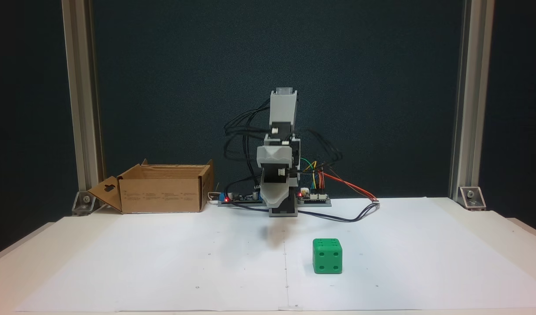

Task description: Grasp a green dice and put it in the bin.

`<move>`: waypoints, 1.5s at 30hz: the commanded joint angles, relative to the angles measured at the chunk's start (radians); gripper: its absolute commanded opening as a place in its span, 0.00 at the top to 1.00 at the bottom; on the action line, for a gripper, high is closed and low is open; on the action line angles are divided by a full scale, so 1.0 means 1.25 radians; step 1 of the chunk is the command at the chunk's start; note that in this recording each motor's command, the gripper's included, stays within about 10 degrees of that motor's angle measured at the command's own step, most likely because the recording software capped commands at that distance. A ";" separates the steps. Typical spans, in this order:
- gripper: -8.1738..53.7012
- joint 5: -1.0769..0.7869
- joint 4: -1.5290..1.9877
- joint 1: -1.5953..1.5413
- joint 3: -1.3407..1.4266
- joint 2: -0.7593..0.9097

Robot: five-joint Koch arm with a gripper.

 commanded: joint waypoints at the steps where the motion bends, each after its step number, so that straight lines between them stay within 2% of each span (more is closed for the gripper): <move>1: 0.17 0.037 0.129 0.000 -0.104 0.082; 5: 0.17 0.097 0.352 -0.001 -0.236 0.081; 13: 0.17 0.119 0.775 -0.002 -0.459 0.074; 18: 0.19 0.134 1.019 -0.011 -0.573 0.017; 28: 0.19 0.160 1.195 -0.044 -0.804 -0.144; 31: 0.18 0.164 1.317 -0.045 -0.931 -0.228; 38: 0.18 0.249 1.357 -0.092 -1.100 -0.351; 45: 0.18 0.265 1.431 -0.142 -1.298 -0.512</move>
